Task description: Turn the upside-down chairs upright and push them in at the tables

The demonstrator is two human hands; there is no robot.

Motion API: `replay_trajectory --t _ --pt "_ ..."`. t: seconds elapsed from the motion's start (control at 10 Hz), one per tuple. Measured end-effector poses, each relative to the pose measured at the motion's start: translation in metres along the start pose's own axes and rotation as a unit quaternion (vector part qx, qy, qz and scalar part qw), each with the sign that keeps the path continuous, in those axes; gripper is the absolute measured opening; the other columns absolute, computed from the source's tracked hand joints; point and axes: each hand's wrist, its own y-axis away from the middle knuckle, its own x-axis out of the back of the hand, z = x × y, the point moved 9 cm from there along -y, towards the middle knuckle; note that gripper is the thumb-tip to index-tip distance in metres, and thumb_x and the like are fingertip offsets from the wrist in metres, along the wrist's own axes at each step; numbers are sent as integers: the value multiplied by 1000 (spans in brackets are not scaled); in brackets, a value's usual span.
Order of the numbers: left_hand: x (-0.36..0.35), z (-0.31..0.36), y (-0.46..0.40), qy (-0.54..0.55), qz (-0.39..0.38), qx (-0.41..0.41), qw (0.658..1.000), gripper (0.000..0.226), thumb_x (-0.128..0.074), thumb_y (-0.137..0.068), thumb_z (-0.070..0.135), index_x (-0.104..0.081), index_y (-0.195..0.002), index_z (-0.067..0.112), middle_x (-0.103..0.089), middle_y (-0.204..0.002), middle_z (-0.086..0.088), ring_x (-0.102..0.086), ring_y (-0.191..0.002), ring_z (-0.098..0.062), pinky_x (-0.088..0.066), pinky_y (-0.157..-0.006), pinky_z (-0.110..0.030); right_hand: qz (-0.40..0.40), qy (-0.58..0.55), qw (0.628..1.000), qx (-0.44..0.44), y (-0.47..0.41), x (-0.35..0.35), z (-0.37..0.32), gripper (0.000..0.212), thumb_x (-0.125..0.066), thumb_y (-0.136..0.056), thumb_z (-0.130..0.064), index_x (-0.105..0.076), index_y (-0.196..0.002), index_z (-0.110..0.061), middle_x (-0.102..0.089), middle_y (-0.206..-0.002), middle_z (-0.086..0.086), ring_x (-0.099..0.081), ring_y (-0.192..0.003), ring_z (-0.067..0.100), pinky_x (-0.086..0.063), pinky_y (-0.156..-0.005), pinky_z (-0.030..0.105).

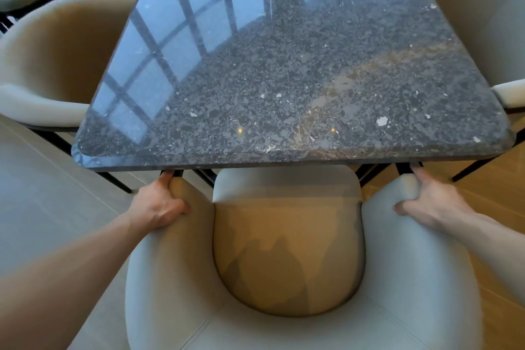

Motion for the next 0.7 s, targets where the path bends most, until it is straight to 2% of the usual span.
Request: replay_trajectory --t 0.2,0.3,0.4,0.5,0.6,0.7 --pt "1 5 -2 -6 0 -8 1000 111 -83 -65 46 -25 -159 42 -59 -97 -5 -60 -87 -31 -56 -74 -35 2 8 1000 8 -9 3 -3 114 -85 -67 -45 -21 -161 -39 -65 -121 23 -64 -100 43 -55 -79 39" --pt "-1 3 -1 12 -10 -2 1000 114 -85 -65 56 -21 -159 43 -59 -99 -5 -58 -87 -29 -53 -73 -33 -6 4 1000 5 -8 3 -3 119 -86 -67 -52 -17 -163 -37 -62 -132 23 -62 -111 44 -55 -84 39" --pt "3 4 -2 25 -13 3 1000 113 -83 -67 66 -23 -159 38 -65 -113 -13 -61 -102 -36 -55 -82 -37 -21 -17 1000 -3 -8 5 -1 121 -84 -70 -58 -14 -166 -33 -58 -144 20 -58 -124 43 -51 -94 39" --pt "9 9 -1 -5 6 -11 1000 106 -78 -70 70 -29 -156 30 -63 -124 -23 -53 -124 -43 -55 -95 -47 -30 -8 1000 1 -6 9 1 123 -82 -71 -64 -12 -167 -30 -51 -152 21 -52 -134 41 -48 -101 39" --pt "19 16 10 -10 12 -12 1000 97 -76 -74 69 -39 -152 25 -60 -128 -24 -49 -128 -41 -53 -98 -46 -32 -10 999 -9 5 19 6 125 -79 -71 -68 -6 -167 -34 -45 -155 24 -49 -137 42 -47 -103 39" --pt "30 20 24 -3 16 1 1000 87 -72 -78 66 -48 -149 21 -53 -134 -25 -54 -119 -37 -52 -94 -41 -28 -14 999 -9 18 31 5 123 -76 -72 -72 -5 -166 -37 -38 -156 27 -44 -140 41 -44 -103 40"
